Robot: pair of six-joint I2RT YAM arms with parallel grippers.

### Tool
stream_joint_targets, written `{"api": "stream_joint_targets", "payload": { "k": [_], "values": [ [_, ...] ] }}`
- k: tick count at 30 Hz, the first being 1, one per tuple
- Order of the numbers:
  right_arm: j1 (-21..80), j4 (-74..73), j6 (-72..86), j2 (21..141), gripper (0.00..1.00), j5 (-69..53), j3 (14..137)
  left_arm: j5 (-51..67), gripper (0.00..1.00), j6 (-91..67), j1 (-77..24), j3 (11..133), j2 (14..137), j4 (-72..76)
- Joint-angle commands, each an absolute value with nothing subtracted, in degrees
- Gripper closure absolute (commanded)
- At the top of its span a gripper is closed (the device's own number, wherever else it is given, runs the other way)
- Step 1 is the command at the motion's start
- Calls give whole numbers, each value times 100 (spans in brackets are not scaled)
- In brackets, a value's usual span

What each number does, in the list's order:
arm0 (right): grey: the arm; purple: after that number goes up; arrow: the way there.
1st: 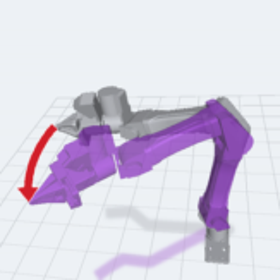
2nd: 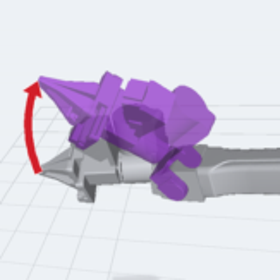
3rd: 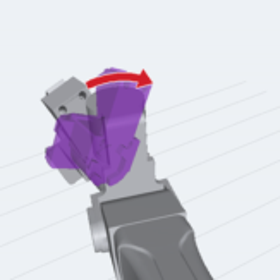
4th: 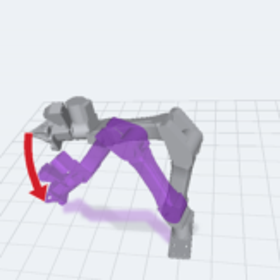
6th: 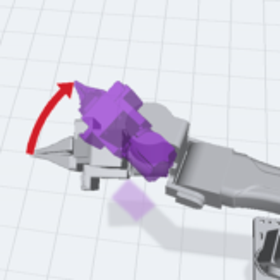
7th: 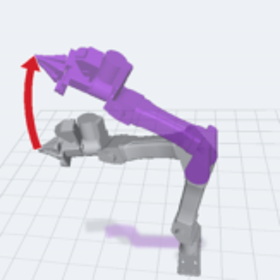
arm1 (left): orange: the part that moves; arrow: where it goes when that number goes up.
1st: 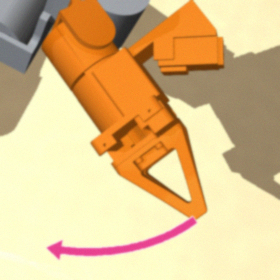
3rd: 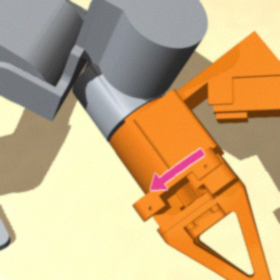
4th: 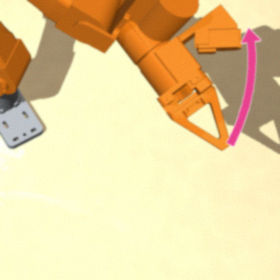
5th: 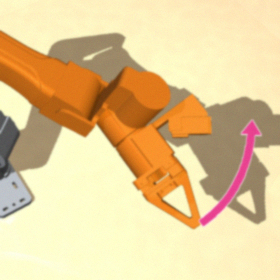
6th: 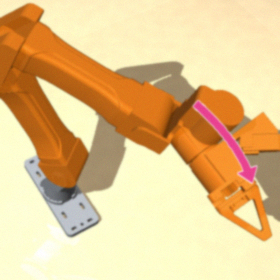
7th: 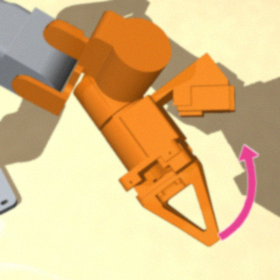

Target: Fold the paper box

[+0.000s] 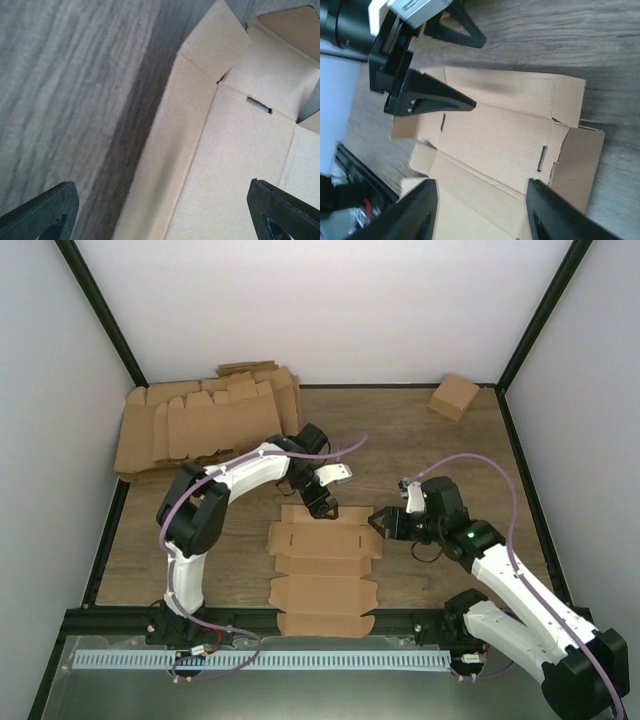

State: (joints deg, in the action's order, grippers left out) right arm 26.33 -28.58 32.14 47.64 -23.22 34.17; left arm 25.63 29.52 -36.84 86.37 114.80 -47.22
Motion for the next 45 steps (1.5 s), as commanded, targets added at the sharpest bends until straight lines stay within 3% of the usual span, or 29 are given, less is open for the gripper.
{"api": "stream_joint_targets", "payload": {
  "k": [1,3,14,18,26,30,42,45],
  "values": [
    [2586,-2784,3174,4781,60,-2694,3476,2869,5,2792,-3858,8301,11348,-4315],
    [2583,-2791,3135,4773,66,-2643,3487,2887,8,2739,-3884,8151,11348,-4238],
    [2584,-2689,3014,4845,68,-2828,3453,2964,9,3046,-3894,8109,11682,-4624],
    [2584,-2678,3023,4836,71,-2873,3423,3276,22,3169,-3894,8296,11897,-4949],
    [2582,-2671,3008,4834,71,-2898,3443,3326,27,3179,-3894,8405,12027,-5181],
    [2584,-2688,3006,4810,71,-2895,3440,3321,39,3193,-3891,8508,11950,-5282],
    [2588,-2697,3021,4846,71,-2851,3506,2505,94,2997,-3894,8680,11427,-5514],
    [2584,-2698,3028,4892,71,-2807,3557,2283,96,2910,-3900,8781,11129,-5597]
  ]
}}
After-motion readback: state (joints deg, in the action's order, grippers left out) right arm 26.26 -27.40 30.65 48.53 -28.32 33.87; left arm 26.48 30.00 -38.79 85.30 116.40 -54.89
